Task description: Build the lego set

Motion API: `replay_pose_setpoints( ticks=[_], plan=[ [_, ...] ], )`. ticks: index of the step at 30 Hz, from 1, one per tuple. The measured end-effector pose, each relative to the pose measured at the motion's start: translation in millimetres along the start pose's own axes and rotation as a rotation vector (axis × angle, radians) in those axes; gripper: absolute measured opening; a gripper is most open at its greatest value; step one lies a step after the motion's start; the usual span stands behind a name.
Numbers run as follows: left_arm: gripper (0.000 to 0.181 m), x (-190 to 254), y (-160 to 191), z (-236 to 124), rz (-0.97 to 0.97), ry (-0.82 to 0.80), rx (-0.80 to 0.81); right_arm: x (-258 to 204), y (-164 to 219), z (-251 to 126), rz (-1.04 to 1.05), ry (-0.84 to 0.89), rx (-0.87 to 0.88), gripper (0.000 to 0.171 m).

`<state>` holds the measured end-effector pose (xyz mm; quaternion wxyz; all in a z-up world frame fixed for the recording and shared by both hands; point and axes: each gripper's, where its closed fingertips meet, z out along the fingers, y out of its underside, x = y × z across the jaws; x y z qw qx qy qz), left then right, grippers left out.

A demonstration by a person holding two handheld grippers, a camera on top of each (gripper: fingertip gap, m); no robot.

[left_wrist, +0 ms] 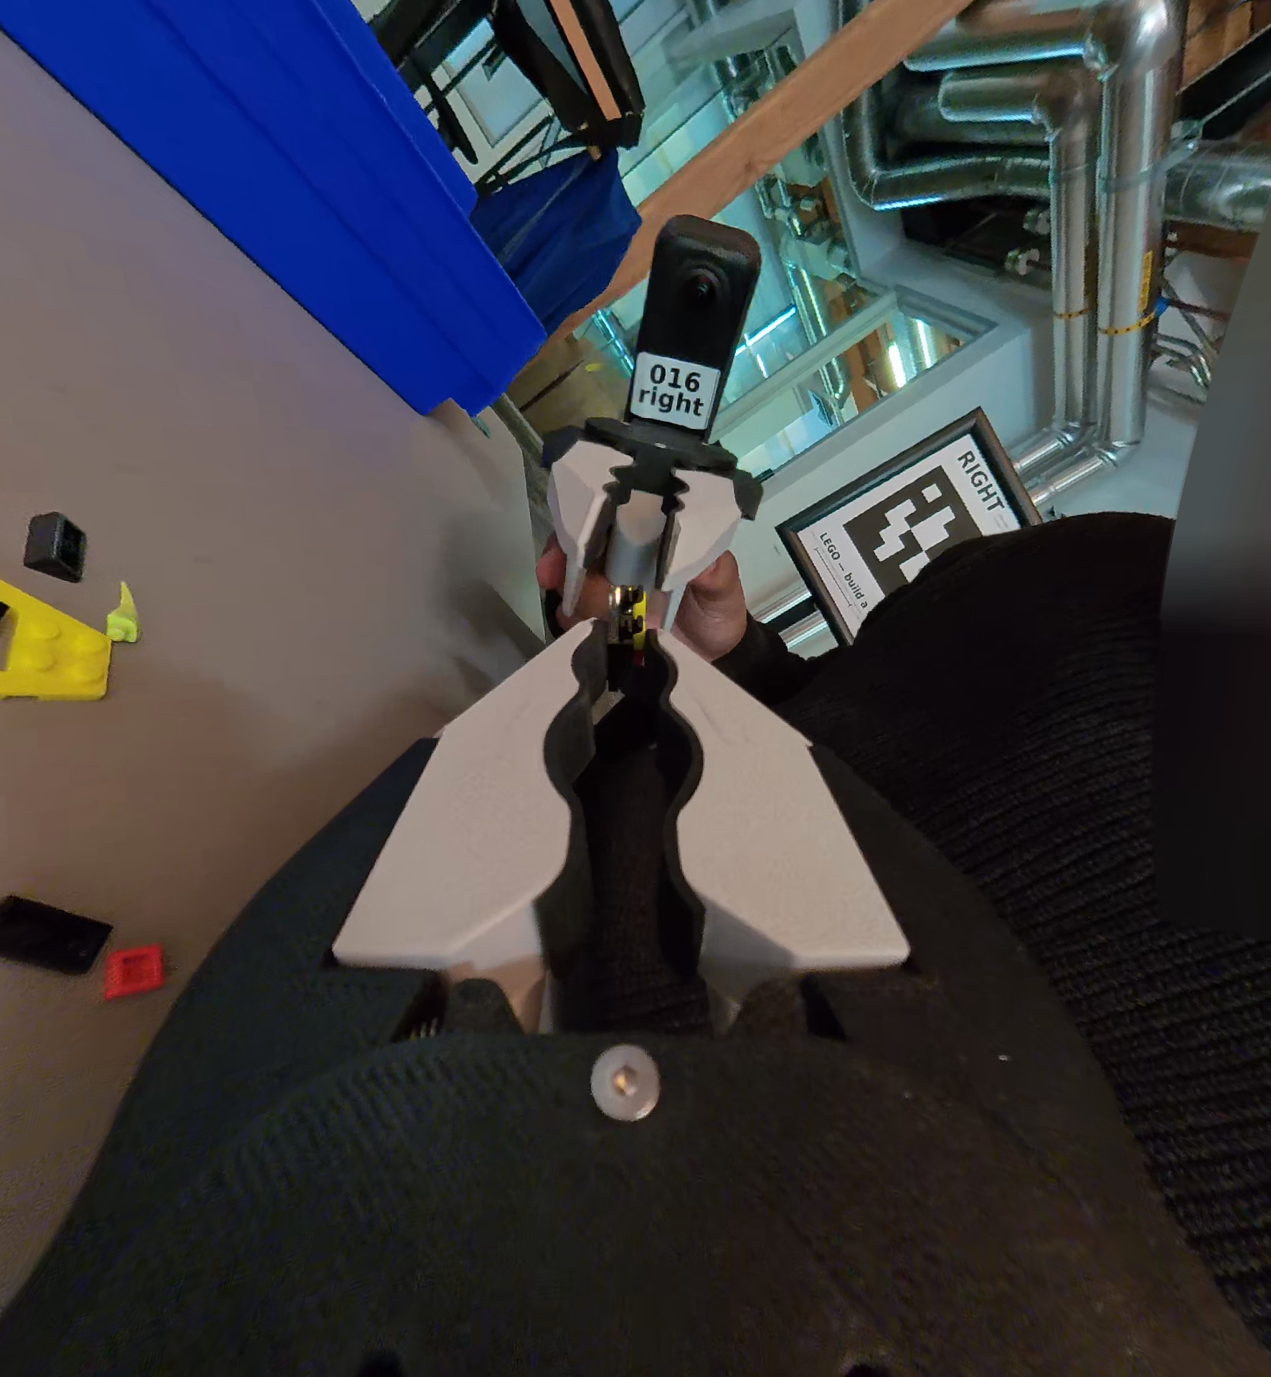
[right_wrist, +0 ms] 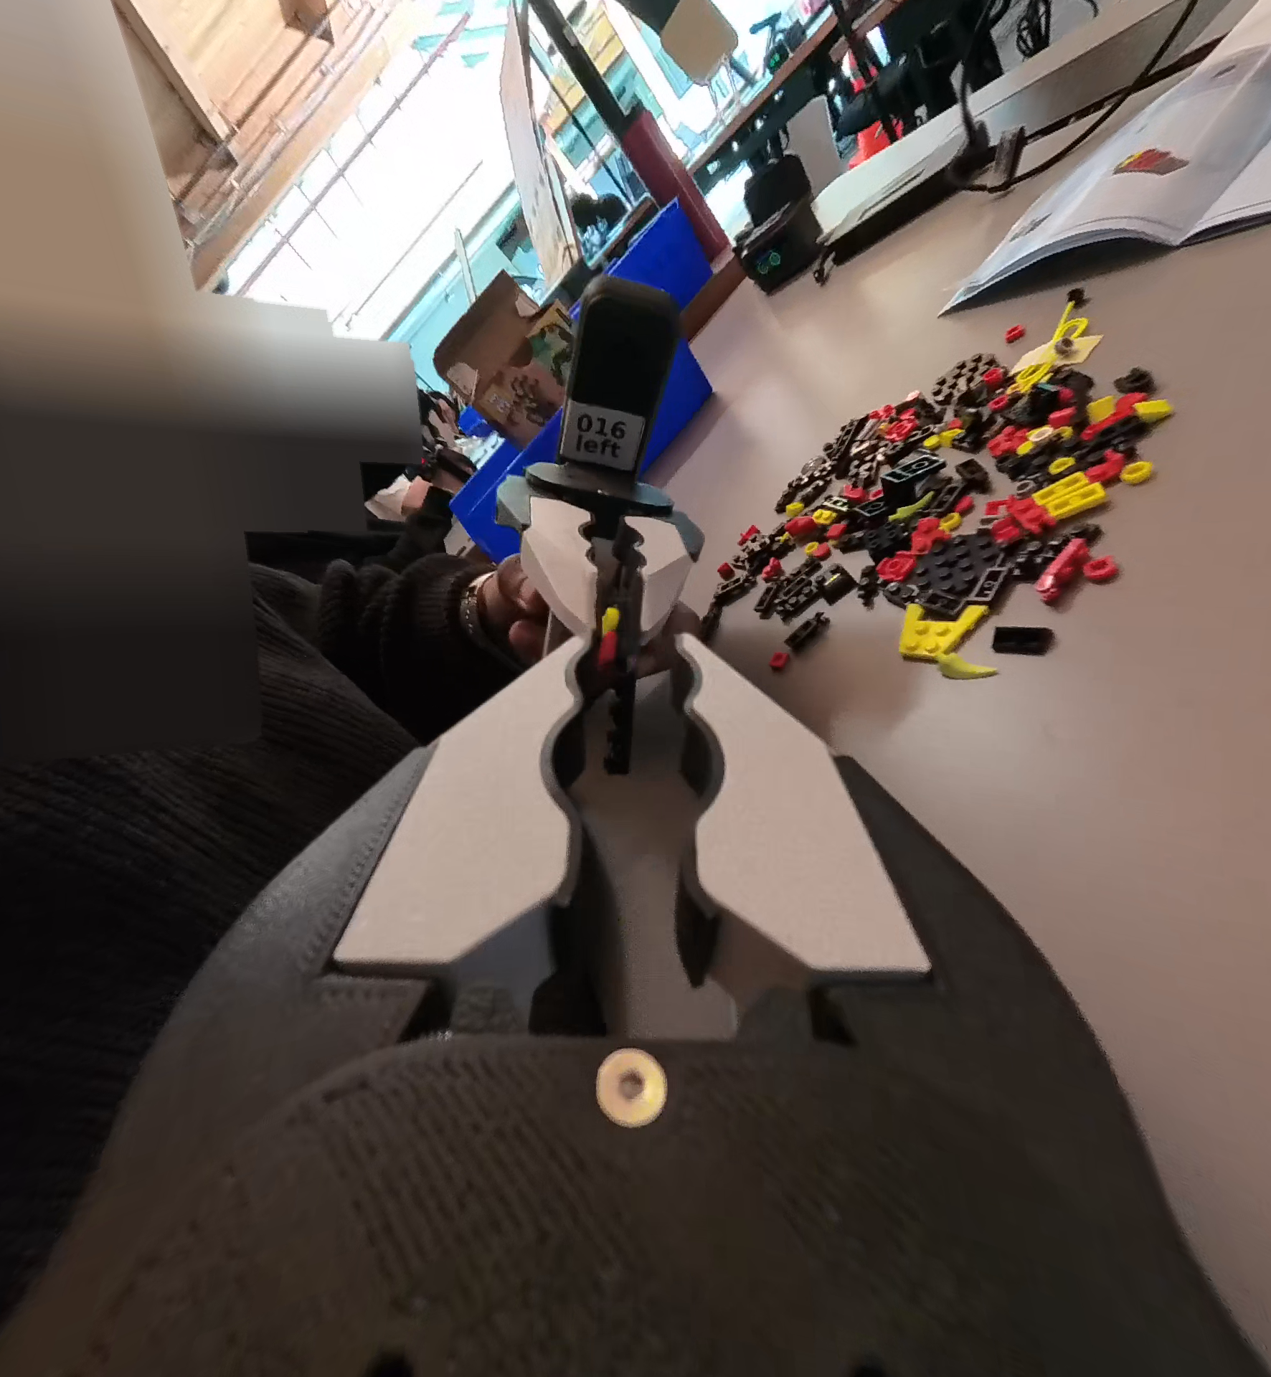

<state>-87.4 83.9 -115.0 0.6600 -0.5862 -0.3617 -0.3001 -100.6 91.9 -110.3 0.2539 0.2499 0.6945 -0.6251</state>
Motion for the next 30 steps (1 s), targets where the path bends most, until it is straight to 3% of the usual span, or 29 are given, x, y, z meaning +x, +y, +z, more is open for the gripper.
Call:
replay_pose_setpoints(
  ticks=[6,15,19,24,28,30],
  plan=[
    [0.007,3,3,2,0.002,0.012,-0.017,-9,8,9,0.066,-0.08,-0.027,0.012],
    [0.008,-3,5,3,0.0,-0.03,-0.03,-2,13,9,0.099,-0.055,-0.052,0.007],
    [0.026,-26,3,-4,0.043,-0.189,-0.027,22,14,1,0.182,0.046,-0.038,0.008],
    [0.025,-37,4,-7,0.115,-0.276,-0.057,48,51,4,0.332,0.162,-0.182,0.008],
    [0.023,-39,9,-5,0.141,-0.299,-0.093,67,61,2,0.286,0.302,-0.236,0.008],
    [0.021,-40,8,-6,0.137,-0.296,-0.092,72,65,0,0.272,0.343,-0.261,0.019]
  ],
)
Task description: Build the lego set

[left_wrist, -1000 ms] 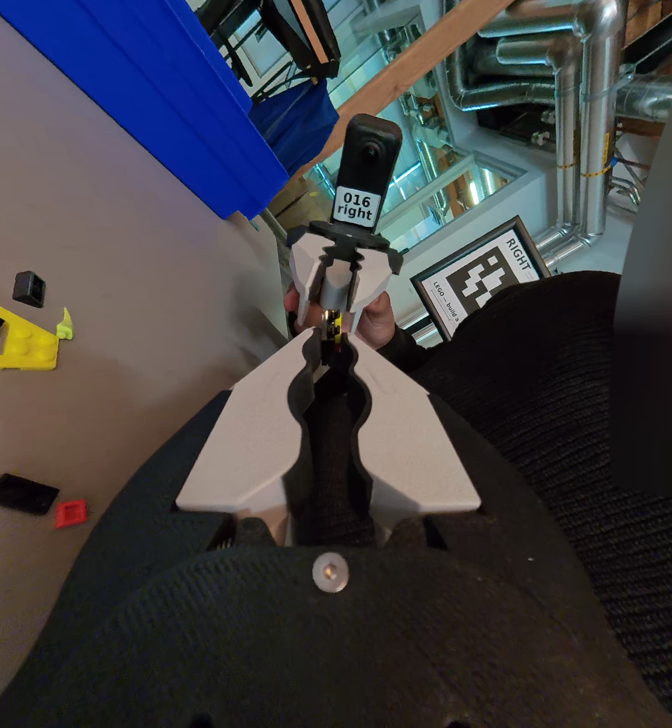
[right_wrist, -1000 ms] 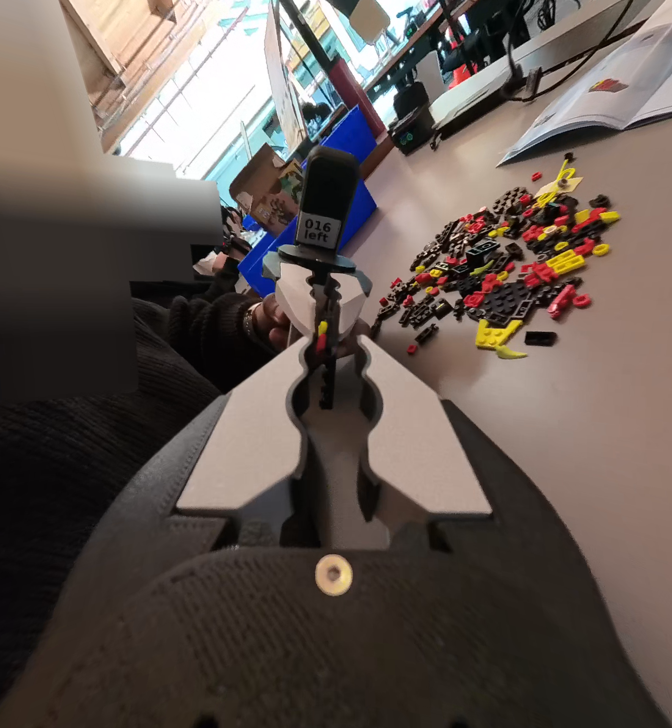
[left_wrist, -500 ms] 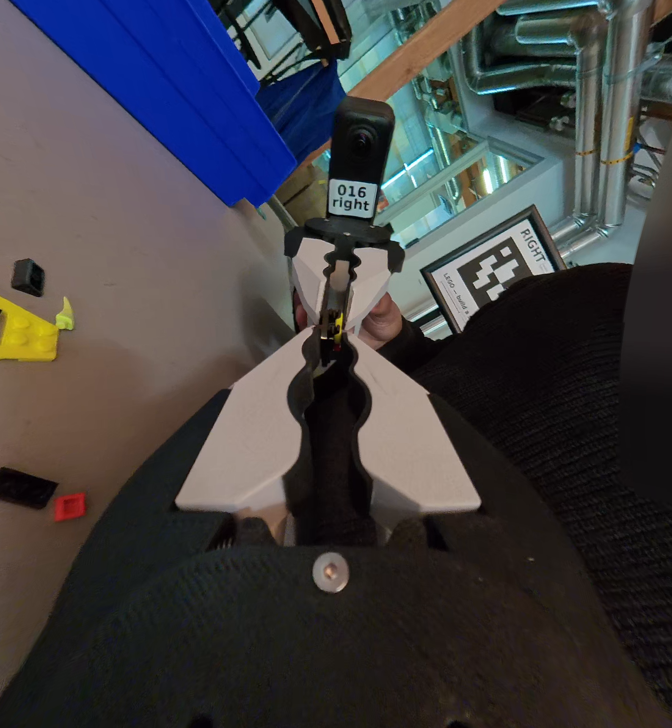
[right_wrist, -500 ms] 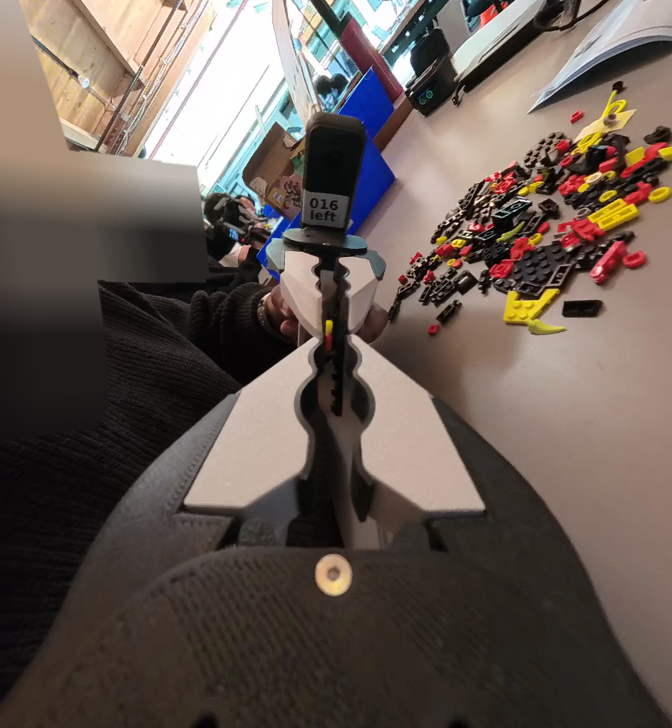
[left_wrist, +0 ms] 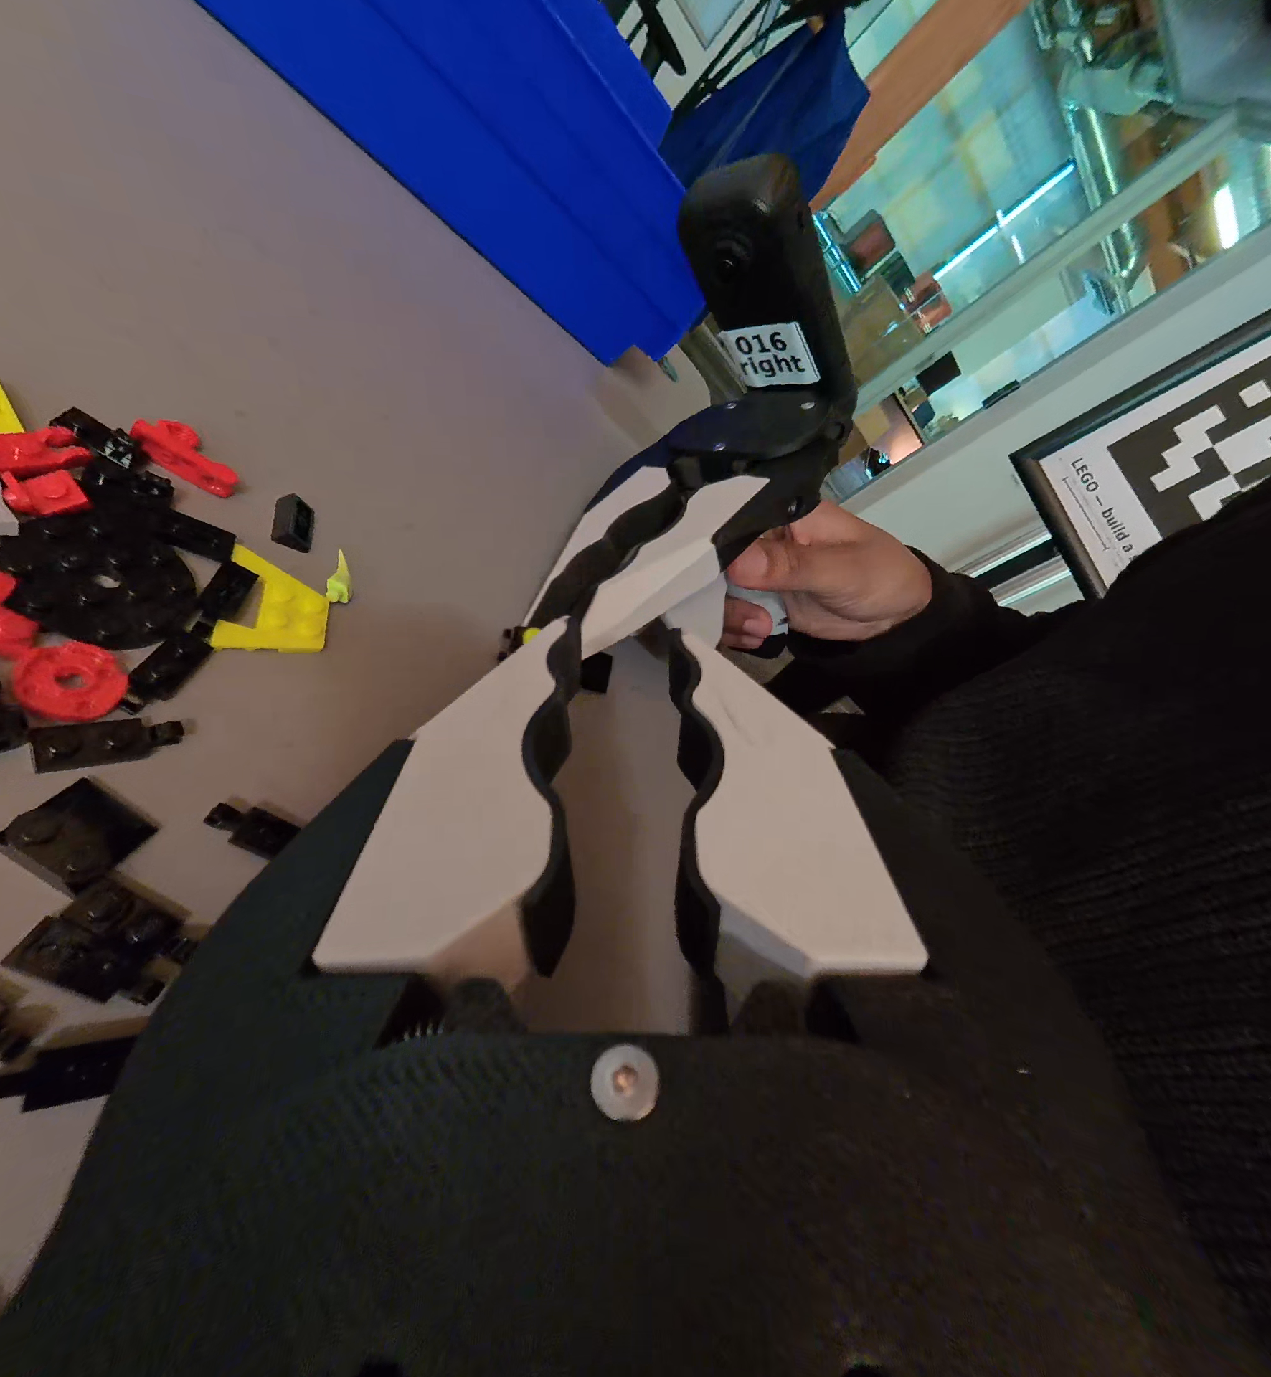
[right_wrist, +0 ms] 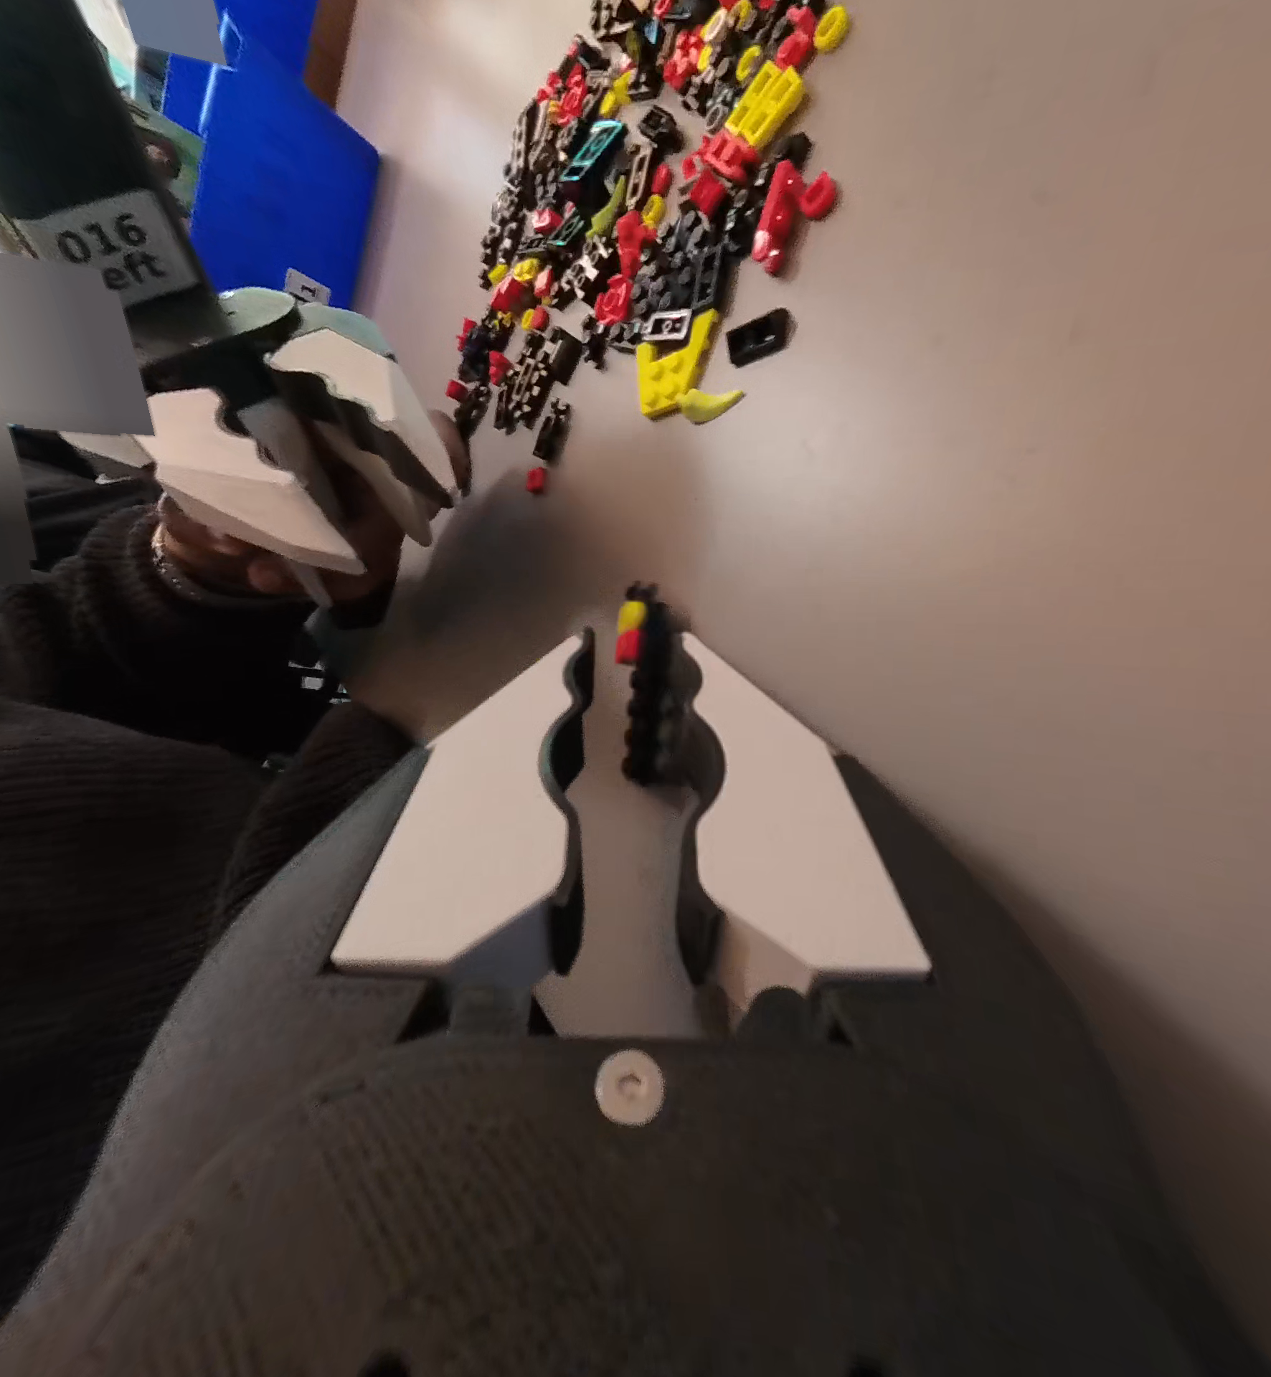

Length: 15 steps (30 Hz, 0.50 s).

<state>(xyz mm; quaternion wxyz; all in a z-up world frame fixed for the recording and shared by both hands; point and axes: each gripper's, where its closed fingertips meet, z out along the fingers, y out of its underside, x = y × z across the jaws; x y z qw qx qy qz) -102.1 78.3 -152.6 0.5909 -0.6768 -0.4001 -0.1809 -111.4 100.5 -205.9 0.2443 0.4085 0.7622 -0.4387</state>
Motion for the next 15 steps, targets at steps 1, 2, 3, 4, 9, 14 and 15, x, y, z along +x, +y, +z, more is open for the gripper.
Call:
replay_pose_setpoints(
  ticks=[1,2,3,4,9,14,15],
  plan=[
    [0.021,-1,0,0,-0.003,-0.001,0.0,-1,0,-1,-0.009,-0.006,-0.003,0.024],
    [0.021,-1,0,-1,-0.004,-0.002,-0.001,-3,-2,-4,-0.018,-0.011,0.004,0.034],
    [0.02,-2,0,-1,-0.005,-0.004,-0.001,-3,-6,-8,-0.038,-0.005,0.02,0.039],
    [0.02,-2,0,-1,-0.005,-0.005,0.0,-2,-13,-14,-0.071,0.011,0.049,0.039],
    [0.02,-1,3,0,0.012,-0.007,-0.016,-9,-69,-65,-0.449,0.237,0.333,0.04],
    [0.013,-4,2,-1,0.068,-0.044,-0.013,16,-87,-93,-0.77,0.686,0.384,0.059],
    [0.005,-5,1,-2,0.101,-0.065,-0.008,26,-84,-91,-0.803,0.752,0.334,0.071]
  ],
)
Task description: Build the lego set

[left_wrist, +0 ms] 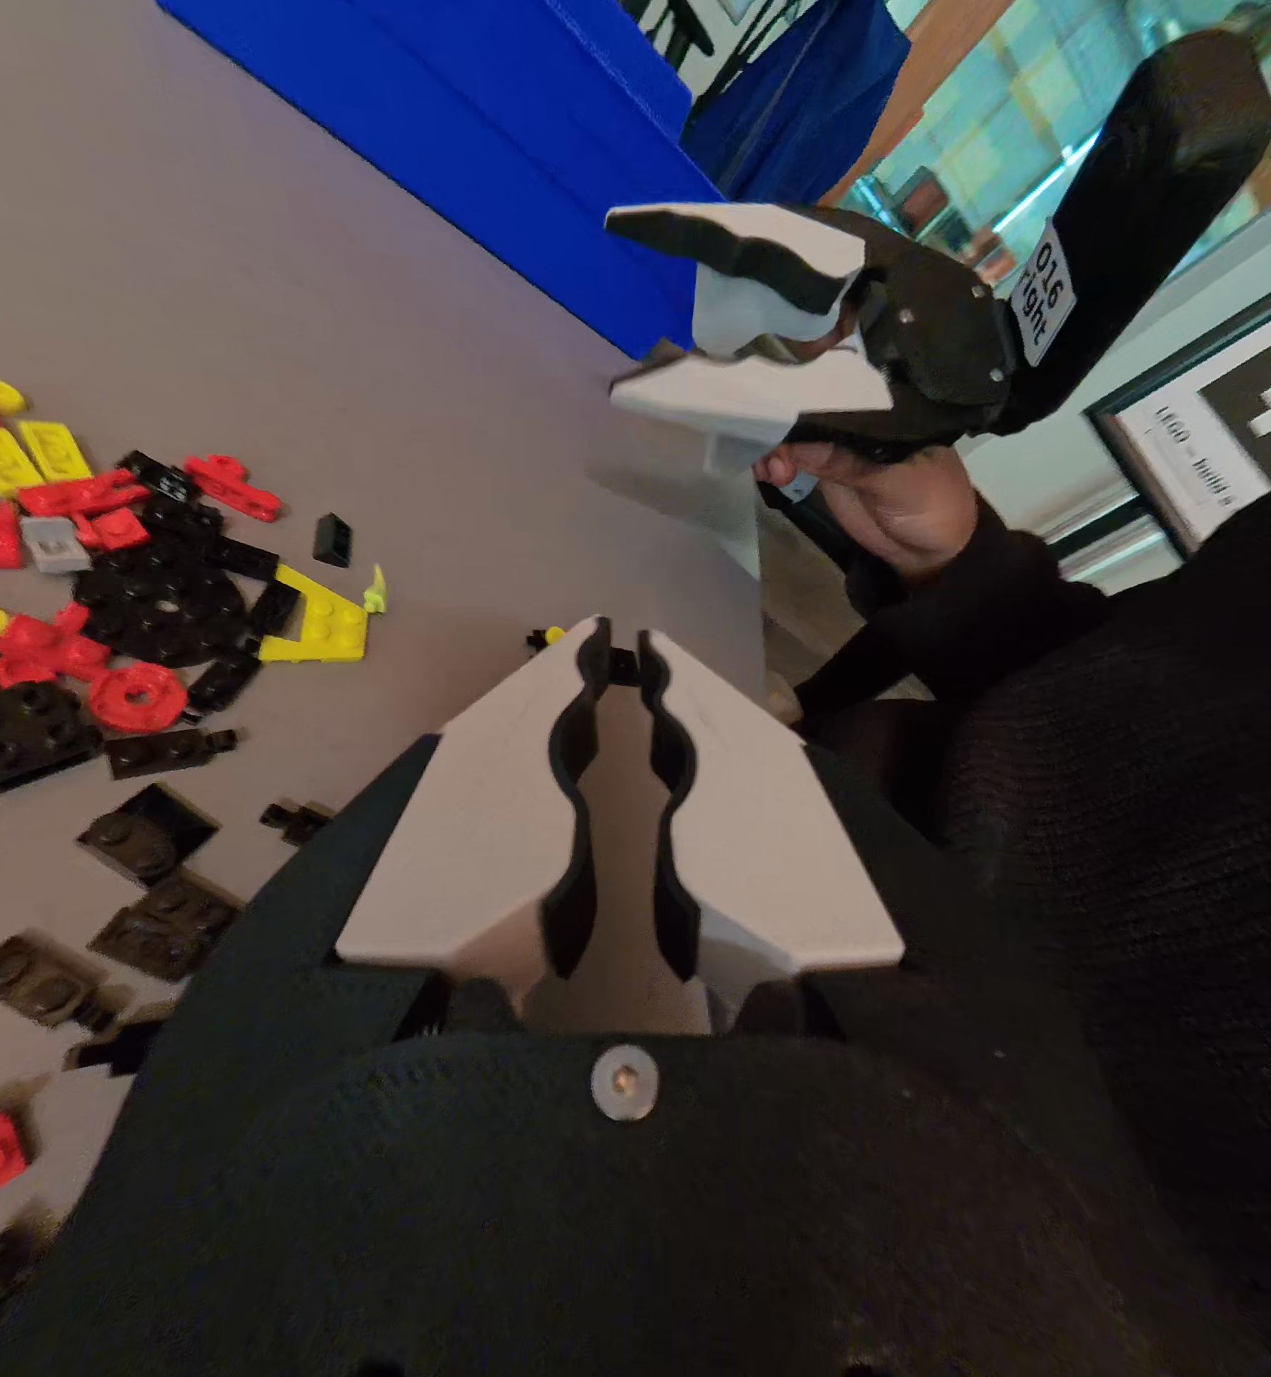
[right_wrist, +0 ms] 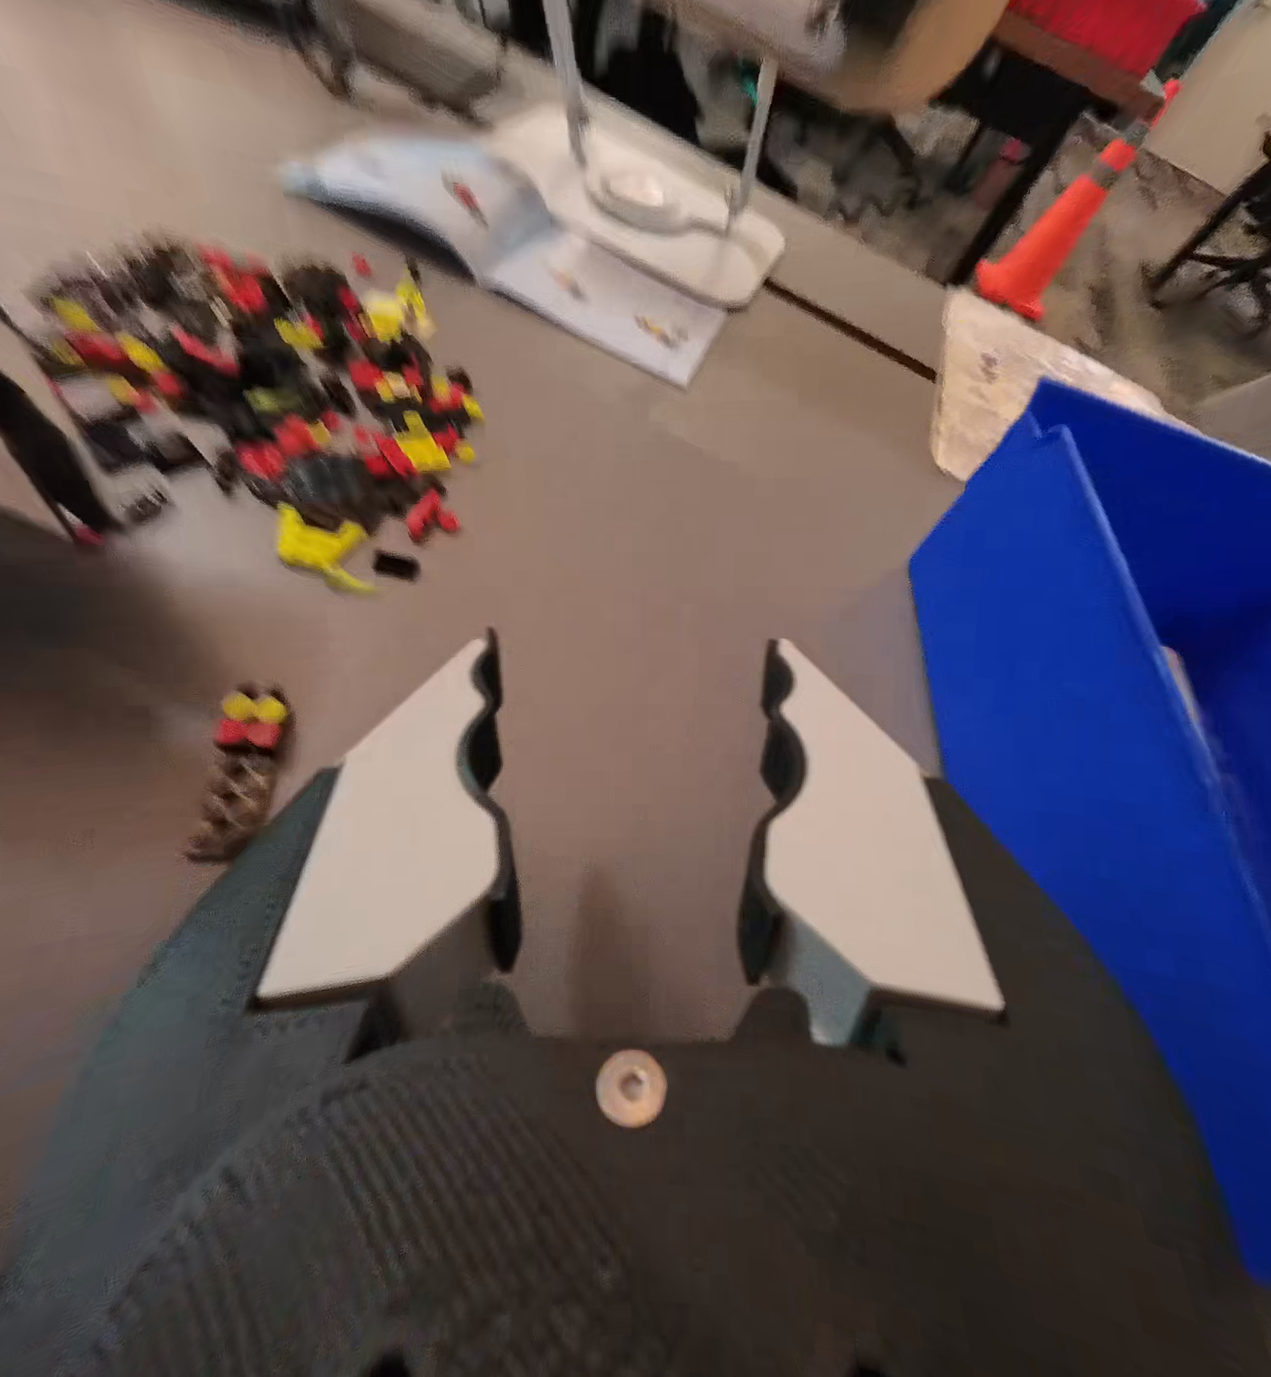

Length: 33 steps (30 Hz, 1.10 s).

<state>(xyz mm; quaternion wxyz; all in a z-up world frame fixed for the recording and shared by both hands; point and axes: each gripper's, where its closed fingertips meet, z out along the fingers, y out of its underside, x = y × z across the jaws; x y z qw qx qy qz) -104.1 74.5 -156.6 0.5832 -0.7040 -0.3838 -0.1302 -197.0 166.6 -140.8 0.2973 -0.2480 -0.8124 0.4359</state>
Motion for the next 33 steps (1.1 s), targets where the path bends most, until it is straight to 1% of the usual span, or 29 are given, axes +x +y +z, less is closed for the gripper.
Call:
replay_pose_setpoints(
  ticks=[1,2,3,4,6,7,8,9,10,12,14,15,16,17,19,20,22,23,25,27,29,32,33],
  plan=[
    [0.0,-2,0,-1,0.035,-0.025,-0.005,0,11,3,-0.052,0.024,-0.048,0.078],
    [0.0,-5,2,-2,0.064,-0.059,-0.021,-3,20,5,-0.101,0.022,-0.087,0.077],
    [0.0,-6,5,-2,0.09,-0.083,-0.044,-6,25,6,-0.134,0.009,-0.108,0.07],
    [0.0,-5,9,0,0.115,-0.086,-0.069,-12,23,6,-0.149,-0.019,-0.099,0.057],
    [0.0,2,11,3,0.147,-0.074,-0.073,-28,8,2,-0.121,-0.129,-0.005,0.011],
    [0.0,8,8,4,0.156,-0.053,-0.048,-36,-3,-2,-0.081,-0.187,0.067,0.0],
    [0.0,15,3,5,0.165,-0.037,-0.017,-36,-15,-5,-0.024,-0.195,0.146,0.004],
    [0.0,18,-1,5,0.18,-0.033,0.008,-29,-24,-5,0.042,-0.15,0.217,0.006],
    [0.0,20,-3,4,0.204,-0.038,0.018,-30,-30,-6,0.054,-0.149,0.265,0.0],
    [0.0,19,-2,4,0.255,-0.061,0.016,-53,-31,-4,-0.029,-0.245,0.251,0.0],
    [0.0,20,-5,4,0.286,-0.082,0.044,-69,-40,-2,-0.077,-0.27,0.287,0.0],
    [0.0,21,-8,2,0.301,-0.096,0.069,-68,-51,-3,-0.072,-0.219,0.338,0.005],
    [0.0,20,-11,0,0.313,-0.133,0.098,-58,-63,-5,-0.051,-0.129,0.382,0.008],
    [0.0,18,-15,-2,0.333,-0.172,0.127,-48,-75,-11,-0.047,-0.055,0.431,0.003],
    [0.0,18,-16,-3,0.382,-0.217,0.138,-35,-92,-25,-0.101,-0.005,0.509,0.0],
    [0.0,19,-16,-3,0.397,-0.233,0.143,-32,-94,-30,-0.119,-0.012,0.52,0.0],
    [0.0,23,-17,-4,0.415,-0.232,0.168,-9,-90,-32,-0.061,0.06,0.48,0.0],
    [0.0,24,-18,-4,0.417,-0.232,0.174,-7,-87,-32,-0.043,0.042,0.459,0.0],
    [0.002,26,-17,-5,0.428,-0.217,0.174,-10,-85,-31,-0.039,-0.008,0.447,0.0],
    [0.0,25,-18,-6,0.441,-0.217,0.179,-12,-81,-30,-0.073,-0.014,0.46,0.0],
    [0.0,23,-20,-8,0.459,-0.227,0.193,-22,-74,-27,-0.138,-0.055,0.452,0.0],
    [0.0,25,-20,-9,0.473,-0.225,0.198,-33,-67,-23,-0.144,-0.101,0.414,0.0],
    [0.007,27,-20,-8,0.474,-0.213,0.197,-34,-68,-22,-0.123,-0.098,0.418,0.018]
  ],
)
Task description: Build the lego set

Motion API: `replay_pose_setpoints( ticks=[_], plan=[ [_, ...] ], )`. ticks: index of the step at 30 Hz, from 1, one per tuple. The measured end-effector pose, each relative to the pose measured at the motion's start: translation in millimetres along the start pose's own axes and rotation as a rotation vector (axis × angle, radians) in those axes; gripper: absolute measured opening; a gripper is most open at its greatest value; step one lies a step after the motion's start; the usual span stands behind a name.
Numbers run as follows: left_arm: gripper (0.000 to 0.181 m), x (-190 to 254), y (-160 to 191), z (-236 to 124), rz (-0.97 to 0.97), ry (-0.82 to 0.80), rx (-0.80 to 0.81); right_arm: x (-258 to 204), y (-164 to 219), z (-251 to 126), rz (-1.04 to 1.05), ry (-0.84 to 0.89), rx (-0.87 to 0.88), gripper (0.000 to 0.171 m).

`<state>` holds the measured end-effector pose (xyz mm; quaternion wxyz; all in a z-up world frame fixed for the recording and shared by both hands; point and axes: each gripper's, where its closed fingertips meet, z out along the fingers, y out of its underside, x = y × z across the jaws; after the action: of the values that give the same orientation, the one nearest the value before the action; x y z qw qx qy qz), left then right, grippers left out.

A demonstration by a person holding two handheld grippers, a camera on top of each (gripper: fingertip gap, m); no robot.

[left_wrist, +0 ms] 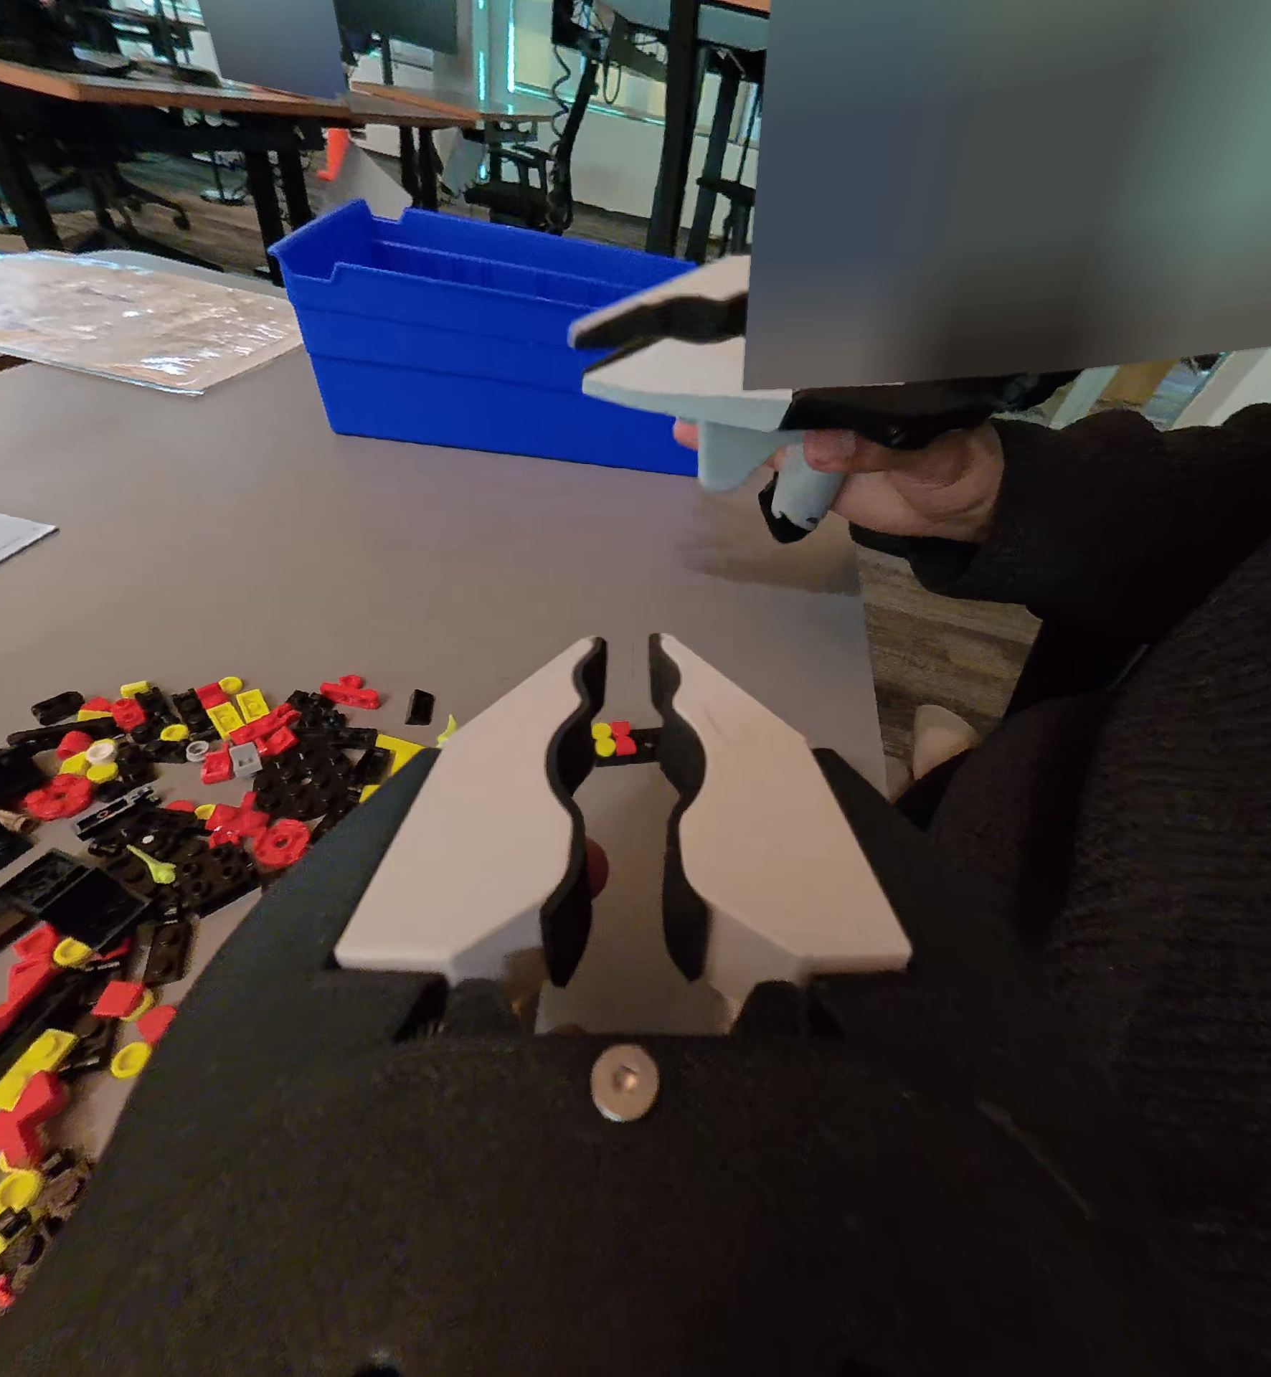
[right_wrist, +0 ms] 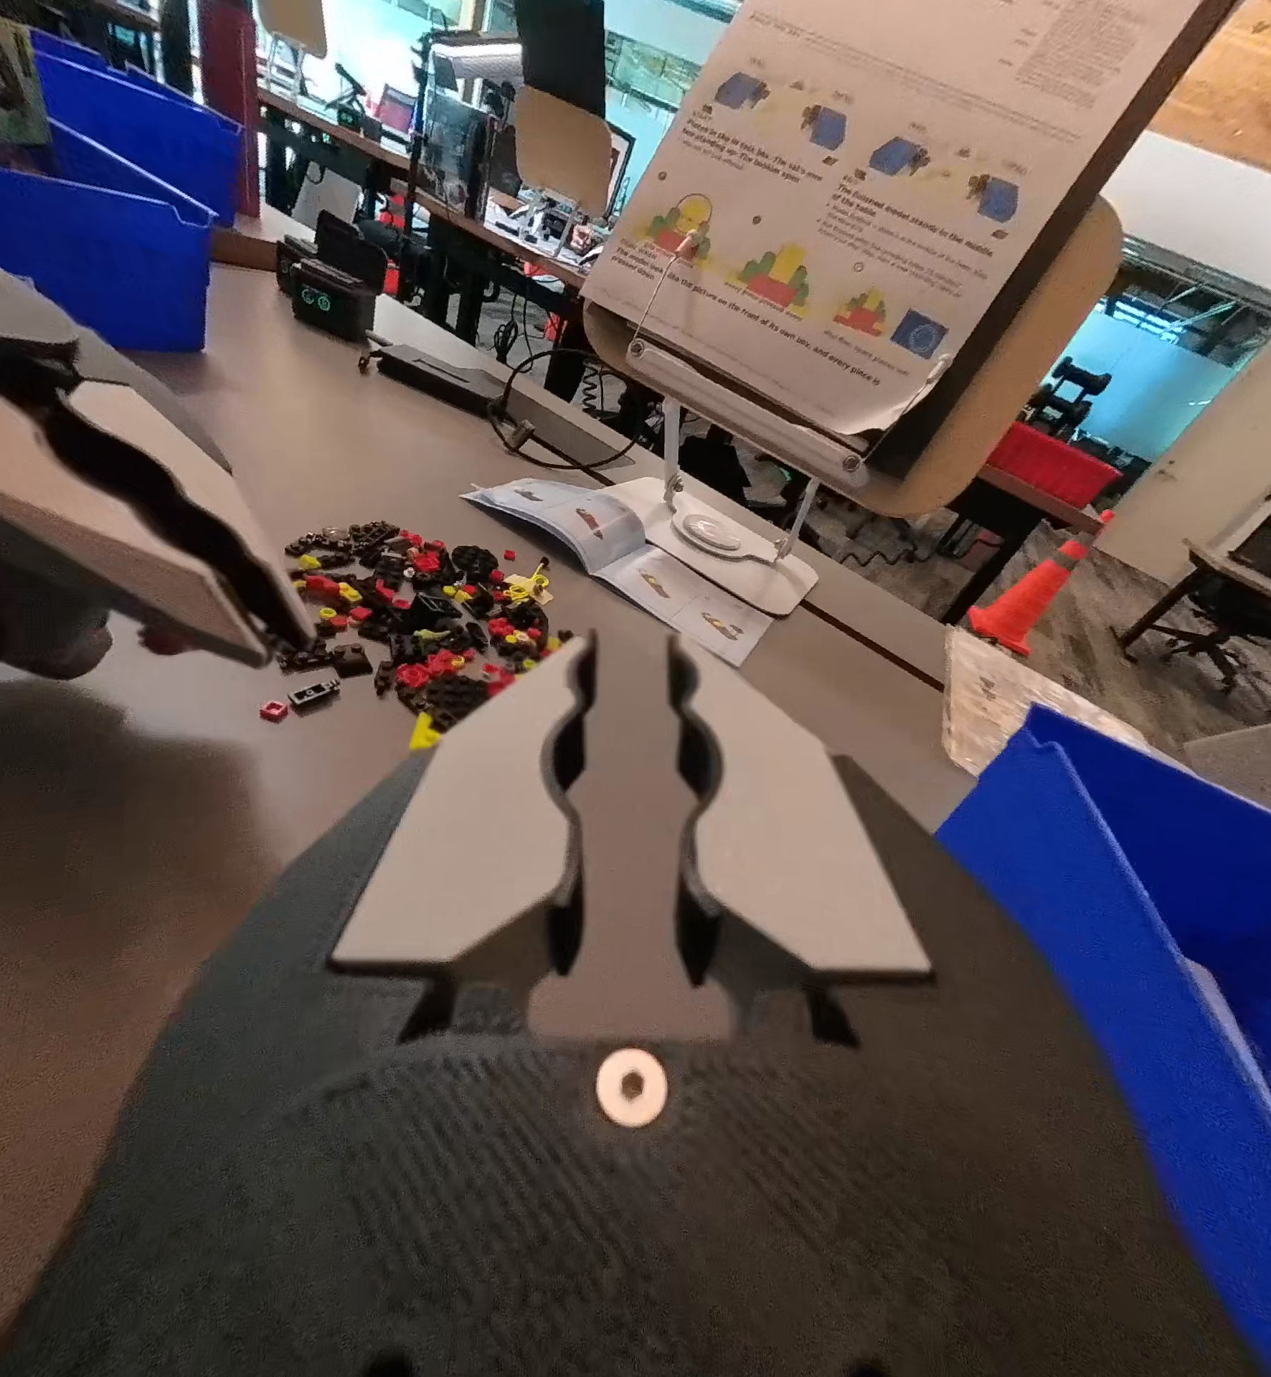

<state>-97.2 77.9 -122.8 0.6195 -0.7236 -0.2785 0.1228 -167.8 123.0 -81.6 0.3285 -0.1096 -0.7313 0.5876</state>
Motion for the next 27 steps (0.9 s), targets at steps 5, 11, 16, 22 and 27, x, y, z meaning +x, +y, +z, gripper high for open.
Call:
replay_pose_setpoints(
  ticks=[5,11,16,22,27],
  plan=[
    [0.034,4,0,1,-0.004,0.036,0.011,-12,11,5,0.079,-0.088,-0.041,0.046],
    [0.056,-1,-1,1,-0.012,0.016,0.009,-11,13,4,0.231,-0.132,-0.044,0.081],
    [0.072,2,4,0,-0.054,0.05,-0.044,-14,6,1,0.287,-0.164,-0.021,0.095],
    [0.072,0,-1,-4,-0.113,0.07,-0.042,-14,-1,-6,0.169,-0.141,0.023,0.058],
    [0.0,-10,-38,-25,-0.16,0.074,0.196,-29,-8,-12,0.152,-0.237,0.064,0.0]
  ],
)
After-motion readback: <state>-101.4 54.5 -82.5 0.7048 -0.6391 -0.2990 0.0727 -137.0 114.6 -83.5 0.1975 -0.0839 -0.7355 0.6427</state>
